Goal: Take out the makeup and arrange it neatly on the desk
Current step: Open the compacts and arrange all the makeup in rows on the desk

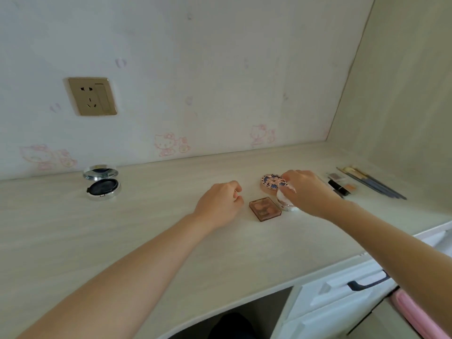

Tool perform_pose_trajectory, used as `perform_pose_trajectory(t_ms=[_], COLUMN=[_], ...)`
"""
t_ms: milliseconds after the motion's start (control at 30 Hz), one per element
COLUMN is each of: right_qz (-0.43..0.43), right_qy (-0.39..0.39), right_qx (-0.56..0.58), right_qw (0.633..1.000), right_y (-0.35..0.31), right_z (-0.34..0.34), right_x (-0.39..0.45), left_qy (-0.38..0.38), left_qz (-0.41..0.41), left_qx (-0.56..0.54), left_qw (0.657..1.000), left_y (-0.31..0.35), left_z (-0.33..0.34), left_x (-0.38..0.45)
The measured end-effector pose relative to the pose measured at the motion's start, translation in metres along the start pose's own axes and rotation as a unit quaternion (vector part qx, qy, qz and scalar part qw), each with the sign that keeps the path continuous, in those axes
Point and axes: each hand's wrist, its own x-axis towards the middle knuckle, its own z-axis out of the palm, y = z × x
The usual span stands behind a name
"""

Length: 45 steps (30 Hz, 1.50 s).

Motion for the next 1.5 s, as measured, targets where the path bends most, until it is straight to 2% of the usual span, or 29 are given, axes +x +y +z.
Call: perform_pose_trajectory(t_ms=[100, 333, 600, 800, 933, 1100, 1267, 1500], right_qz=[0.041, 0.08, 0.097, 0.115, 0.103, 0.099, 0.034, -0.007], right_qy=[-0.008, -0.052, -0.08, -0.037, 0.004, 0.002, 0.019, 0.018], right_qx=[0.023, -0.021, -0.063, -0.001, 0.048, 0.213, 0.247, 0.279], right_qw=[0.999, 0.995, 0.99, 0.993, 0.993, 0.972, 0.968, 0.96], right_y=[0.011, 0.02, 0.026, 0.026, 0.022, 0.013, -0.001, -0.031], right_z=[-0.002, 0.016, 0.03, 0.031, 0.028, 0.023, 0.02, 0.01], right_x=[0.029, 0.07, 0.079, 0.078, 0.074, 0.066, 0.065, 0.058], left_qy=[-0.02, -0.05, -0.107, -0.063, -0.039, -0.024, 0.037, 0.047], left_qz=[-0.028, -0.113, -0.117, -0.134, -0.127, -0.139, -0.148, -0.129], left_qx=[-0.06, -0.123, 0.041, -0.032, -0.137, -0.207, -0.278, -0.34], left_qw=[0.998, 0.985, 0.987, 0.988, 0.982, 0.968, 0.948, 0.93], left_y=[0.003, 0.02, 0.037, 0.033, 0.034, 0.025, 0.013, -0.007], left_z=[0.007, 0.038, 0.066, 0.069, 0.064, 0.056, 0.046, 0.008], left_x=[0.029, 0.083, 0.107, 0.103, 0.092, 0.088, 0.083, 0.057])
